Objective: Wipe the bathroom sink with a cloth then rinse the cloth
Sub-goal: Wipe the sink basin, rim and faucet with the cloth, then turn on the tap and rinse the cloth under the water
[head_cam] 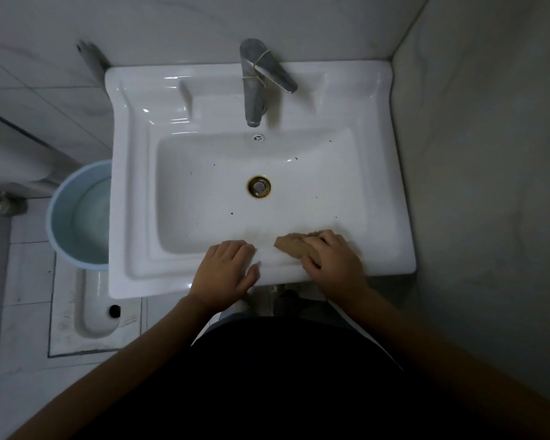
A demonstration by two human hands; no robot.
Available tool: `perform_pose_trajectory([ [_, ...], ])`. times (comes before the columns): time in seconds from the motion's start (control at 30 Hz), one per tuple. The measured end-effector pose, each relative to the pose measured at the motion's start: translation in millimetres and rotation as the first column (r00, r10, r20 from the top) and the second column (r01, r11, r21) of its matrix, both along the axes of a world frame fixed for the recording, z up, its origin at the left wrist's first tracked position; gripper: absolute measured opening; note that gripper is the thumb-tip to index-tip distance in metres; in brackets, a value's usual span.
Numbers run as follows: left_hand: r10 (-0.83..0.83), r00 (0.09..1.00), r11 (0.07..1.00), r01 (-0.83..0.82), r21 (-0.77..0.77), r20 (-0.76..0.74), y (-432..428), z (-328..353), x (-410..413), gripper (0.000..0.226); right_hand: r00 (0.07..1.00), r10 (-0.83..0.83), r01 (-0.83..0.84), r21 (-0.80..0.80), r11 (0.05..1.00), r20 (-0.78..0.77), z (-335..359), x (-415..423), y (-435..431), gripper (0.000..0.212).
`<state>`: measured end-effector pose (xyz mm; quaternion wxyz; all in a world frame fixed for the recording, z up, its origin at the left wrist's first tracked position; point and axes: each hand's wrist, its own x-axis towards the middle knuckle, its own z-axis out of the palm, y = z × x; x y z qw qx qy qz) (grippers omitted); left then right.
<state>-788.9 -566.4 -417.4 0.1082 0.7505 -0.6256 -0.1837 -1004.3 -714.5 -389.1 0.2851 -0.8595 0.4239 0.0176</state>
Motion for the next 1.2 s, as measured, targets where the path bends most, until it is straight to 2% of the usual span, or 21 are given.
perform_pose_trajectory([
  [0.17,0.014,0.999,1.000,-0.014,-0.005,-0.031,3,9,1,0.039,0.999,0.043,-0.042,0.045,0.998,-0.030,-4,10,-13,0.031],
  [0.3,0.109,0.994,0.994,-0.109,0.016,-0.007,10,16,6,0.037,0.999,0.025,-0.023,0.066,0.998,-0.039,-5,12,-18,0.031],
  [0.53,0.296,0.954,0.946,-0.300,0.123,0.053,26,28,37,0.052,0.988,-0.142,0.131,0.153,0.980,0.066,2,26,-39,0.023],
  [0.67,0.240,0.968,0.954,-0.249,0.166,0.077,30,32,44,0.051,0.974,-0.199,0.176,0.188,0.966,0.109,13,45,-61,0.021],
  [0.77,0.219,0.973,0.950,-0.229,0.213,0.070,18,41,51,0.059,0.961,-0.240,0.205,0.223,0.953,0.139,21,60,-73,0.018],
  [0.83,0.249,0.967,0.956,-0.256,0.144,0.060,-2,52,60,0.050,0.948,-0.283,0.240,0.254,0.937,0.148,27,69,-80,0.019],
  [0.9,0.298,0.954,0.955,-0.298,-0.003,0.040,-37,70,71,0.038,0.928,-0.338,0.284,0.289,0.914,0.155,32,79,-88,0.025],
  [1.03,0.387,0.921,0.876,-0.383,-0.293,-0.046,-128,117,92,0.041,0.884,-0.436,0.358,0.356,0.864,0.170,39,95,-102,0.028],
  [1.13,0.305,0.952,0.864,-0.277,-0.420,-0.002,-192,137,100,0.052,0.881,-0.449,0.371,0.367,0.853,0.151,39,101,-109,0.031],
  [1.2,0.228,0.970,0.894,-0.176,-0.413,0.080,-221,138,100,0.061,0.875,-0.465,0.387,0.379,0.841,0.137,37,102,-111,0.033],
])
